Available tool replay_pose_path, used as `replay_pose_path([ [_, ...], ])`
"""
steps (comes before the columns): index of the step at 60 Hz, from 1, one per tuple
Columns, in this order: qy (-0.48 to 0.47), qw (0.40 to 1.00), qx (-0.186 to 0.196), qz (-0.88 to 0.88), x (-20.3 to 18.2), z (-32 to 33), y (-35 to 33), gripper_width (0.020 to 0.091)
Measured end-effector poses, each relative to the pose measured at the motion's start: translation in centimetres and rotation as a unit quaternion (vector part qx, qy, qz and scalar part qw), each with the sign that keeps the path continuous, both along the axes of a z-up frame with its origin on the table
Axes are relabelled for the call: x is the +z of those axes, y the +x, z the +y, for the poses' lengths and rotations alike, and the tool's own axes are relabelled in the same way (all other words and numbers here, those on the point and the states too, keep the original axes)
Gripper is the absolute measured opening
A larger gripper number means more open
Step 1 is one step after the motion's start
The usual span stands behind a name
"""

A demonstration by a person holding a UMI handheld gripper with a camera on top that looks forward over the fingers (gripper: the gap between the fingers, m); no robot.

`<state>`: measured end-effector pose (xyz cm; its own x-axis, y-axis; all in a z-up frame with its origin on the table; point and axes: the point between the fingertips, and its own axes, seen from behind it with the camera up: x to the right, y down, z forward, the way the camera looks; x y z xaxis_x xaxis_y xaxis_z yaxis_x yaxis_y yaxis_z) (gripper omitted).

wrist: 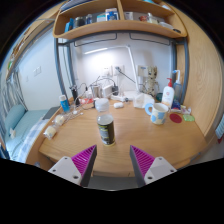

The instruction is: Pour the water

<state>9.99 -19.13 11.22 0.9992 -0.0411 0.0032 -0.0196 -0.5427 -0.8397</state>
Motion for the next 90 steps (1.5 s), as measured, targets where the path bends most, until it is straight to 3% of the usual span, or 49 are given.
replay_pose_path([
  [10, 0.038, 0.999, 0.001, 0.006, -2.8, 5.1, -2.5, 0.0671],
  [28, 0.09, 0.995, -0.017, -0.037, -3.6, 12.8, -1.4, 0.0658],
  [32, 0.114, 0.993, -0.018, -0.038, -3.1, 14.2, -1.5, 0.0599],
  [36, 0.137, 0.989, -0.023, -0.046, -2.5, 15.2, -1.5, 0.0461],
  [45, 0.171, 0.983, -0.028, -0.063, -2.2, 16.2, -1.7, 0.0431],
  [59, 0.193, 0.977, -0.024, -0.082, -2.0, 16.9, -2.1, 0.0283],
  [77, 0.191, 0.981, -0.012, -0.011, -0.4, 18.3, -2.7, 0.0281],
  [90, 0.182, 0.949, -0.085, 0.241, 2.7, 21.8, 1.4, 0.028],
])
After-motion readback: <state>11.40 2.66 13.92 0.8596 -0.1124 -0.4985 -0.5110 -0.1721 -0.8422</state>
